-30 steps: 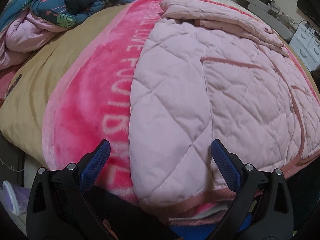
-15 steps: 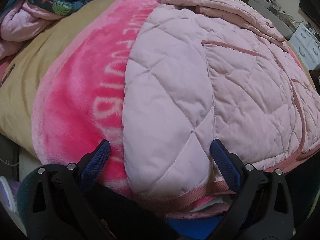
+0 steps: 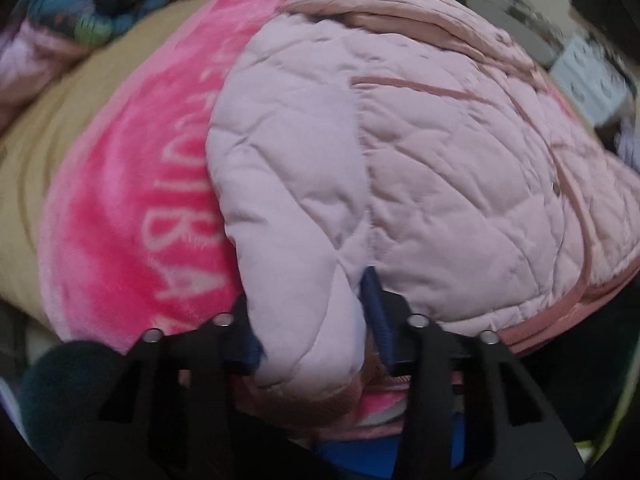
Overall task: Fold large clothes
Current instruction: 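Grasp the ribbed hem band with both tools, then lift the hem with both tools and fold it toward the collar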
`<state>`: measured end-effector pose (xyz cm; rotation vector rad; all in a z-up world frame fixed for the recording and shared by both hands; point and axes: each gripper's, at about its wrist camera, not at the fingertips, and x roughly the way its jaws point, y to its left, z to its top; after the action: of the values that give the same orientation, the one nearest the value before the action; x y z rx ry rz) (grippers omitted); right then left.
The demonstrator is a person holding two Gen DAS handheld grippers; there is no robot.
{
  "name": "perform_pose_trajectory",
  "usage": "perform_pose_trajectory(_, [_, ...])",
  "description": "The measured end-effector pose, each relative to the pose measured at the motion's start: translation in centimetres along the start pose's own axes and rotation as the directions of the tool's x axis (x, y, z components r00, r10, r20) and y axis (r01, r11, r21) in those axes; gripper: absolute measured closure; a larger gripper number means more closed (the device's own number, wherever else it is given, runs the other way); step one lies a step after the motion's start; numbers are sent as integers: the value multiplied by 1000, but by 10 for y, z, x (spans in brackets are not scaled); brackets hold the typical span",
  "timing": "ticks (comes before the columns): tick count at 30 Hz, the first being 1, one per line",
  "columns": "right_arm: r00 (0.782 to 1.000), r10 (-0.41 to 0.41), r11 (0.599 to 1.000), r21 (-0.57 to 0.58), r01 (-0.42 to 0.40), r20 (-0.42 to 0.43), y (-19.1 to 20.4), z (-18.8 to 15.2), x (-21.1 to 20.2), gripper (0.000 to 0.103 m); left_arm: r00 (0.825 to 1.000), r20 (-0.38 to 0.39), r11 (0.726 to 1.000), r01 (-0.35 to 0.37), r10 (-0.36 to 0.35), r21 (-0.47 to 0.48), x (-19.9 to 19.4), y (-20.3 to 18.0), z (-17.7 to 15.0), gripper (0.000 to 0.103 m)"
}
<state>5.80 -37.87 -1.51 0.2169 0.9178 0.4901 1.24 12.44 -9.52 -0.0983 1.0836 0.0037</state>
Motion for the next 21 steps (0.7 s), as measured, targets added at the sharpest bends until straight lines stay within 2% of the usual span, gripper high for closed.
perform_pose_trajectory(3, [999, -10, 1000, -2, 10, -35, -2, -9, 5, 72, 1000, 27, 1000, -3, 2, 19, -5, -5, 2, 86])
perform_pose_trajectory(5, [996, -14, 1000, -20, 12, -88, -1, -17, 11, 60, 999, 41, 1000, 13, -13, 8, -10, -3, 4, 90])
perform_pose_trajectory(6, [993, -19, 999, -32, 15, -118, -1, -22, 16, 57, 998, 52, 1000, 20, -20, 3, -12, -2, 6, 91])
perform_pose_trajectory(9, [973, -84, 991, -116, 60, -213, 7, -35, 31, 48, 996, 88, 999, 33, -32, -10, -22, -1, 6, 93])
perform_pose_trajectory(11, [953, -103, 987, -150, 61, -285, 12, -42, 42, 36, 993, 113, 999, 40, -38, -15, -29, -1, 8, 93])
perform_pose_trajectory(13, [943, -146, 976, -202, 87, -299, 19, -47, 49, 33, 988, 145, 998, 53, -49, -19, -38, 0, 11, 94])
perform_pose_trajectory(15, [943, -161, 973, -206, 103, -291, 22, -48, 50, 42, 984, 173, 998, 56, -53, -15, -45, -1, 13, 94])
perform_pose_trajectory(16, [953, -131, 981, -175, 85, -274, 20, -46, 47, 63, 981, 187, 998, 58, -55, -14, -49, -1, 15, 94])
perform_pose_trajectory(17, [962, -117, 984, -160, 78, -248, 20, -44, 43, 76, 979, 196, 998, 62, -57, -15, -52, -1, 16, 94])
perform_pose_trajectory(19, [979, -86, 990, -128, 63, -183, 18, -37, 29, 85, 973, 221, 998, 66, -62, -13, -59, -2, 21, 94])
perform_pose_trajectory(21, [992, -50, 994, -99, 39, -114, 18, -29, 15, 87, 967, 245, 998, 67, -63, -6, -66, -4, 28, 94])
